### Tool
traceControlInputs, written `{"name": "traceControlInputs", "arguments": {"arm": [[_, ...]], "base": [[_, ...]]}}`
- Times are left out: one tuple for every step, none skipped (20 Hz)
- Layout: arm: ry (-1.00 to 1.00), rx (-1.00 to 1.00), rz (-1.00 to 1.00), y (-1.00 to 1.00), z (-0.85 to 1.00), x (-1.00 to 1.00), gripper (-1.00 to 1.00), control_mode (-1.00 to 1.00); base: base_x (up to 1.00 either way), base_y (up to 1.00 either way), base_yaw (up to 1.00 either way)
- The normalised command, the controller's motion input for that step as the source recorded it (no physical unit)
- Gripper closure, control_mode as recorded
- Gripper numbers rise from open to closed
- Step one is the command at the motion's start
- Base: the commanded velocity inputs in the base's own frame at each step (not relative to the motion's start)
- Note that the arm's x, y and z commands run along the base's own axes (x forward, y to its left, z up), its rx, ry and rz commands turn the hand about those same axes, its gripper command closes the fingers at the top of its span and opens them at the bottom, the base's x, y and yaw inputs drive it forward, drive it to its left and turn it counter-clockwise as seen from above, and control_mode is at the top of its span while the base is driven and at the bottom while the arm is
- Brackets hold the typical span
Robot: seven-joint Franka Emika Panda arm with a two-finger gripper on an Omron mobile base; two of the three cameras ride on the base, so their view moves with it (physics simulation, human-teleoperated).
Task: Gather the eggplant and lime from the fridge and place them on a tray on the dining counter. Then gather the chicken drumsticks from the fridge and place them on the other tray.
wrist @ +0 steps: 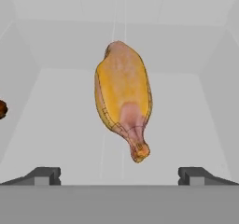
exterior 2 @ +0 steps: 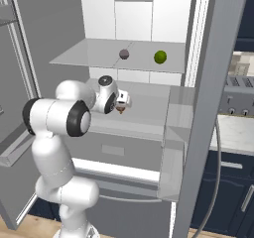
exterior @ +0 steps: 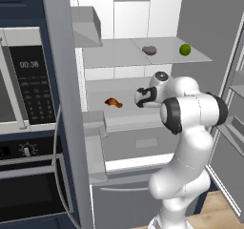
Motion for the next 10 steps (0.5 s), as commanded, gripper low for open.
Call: {"name": "traceControlInputs", "arguments": {"arm": [[0.0,0.0,0.0,-0.01,0.0,0.24,-1.0,-1.0],[0.0,0.0,0.0,0.0,0.0,0.24,-1.0,-1.0],[0.0,0.0,0.0,0.0,0.0,0.24,-1.0,-1.0],[0.0,0.0,0.0,0.0,-0.03,0.21,-1.0,-1.0],[0.0,0.0,0.0,-0.01,-0.04,0.21,-1.0,-1.0],[0.0,0.0,0.0,-0.01,-0.03,0.21,-1.0,-1.0],[0.01,0.0,0.0,-0.01,0.0,0.23,-1.0,-1.0],[0.03,0.0,0.0,-0.02,0.0,0.25,-1.0,-1.0],[0.03,0.0,0.0,-0.06,-0.02,0.26,-1.0,-1.0],[0.01,0.0,0.0,-0.06,-0.06,0.24,-1.0,-1.0]], "base": [[0.0,0.0,0.0],[0.0,0.0,0.0],[0.0,0.0,0.0],[0.0,0.0,0.0],[0.0,0.0,0.0],[0.0,0.0,0.0],[0.0,0.0,0.0],[0.0,0.0,0.0],[0.0,0.0,0.0],[0.0,0.0,0.0]]}}
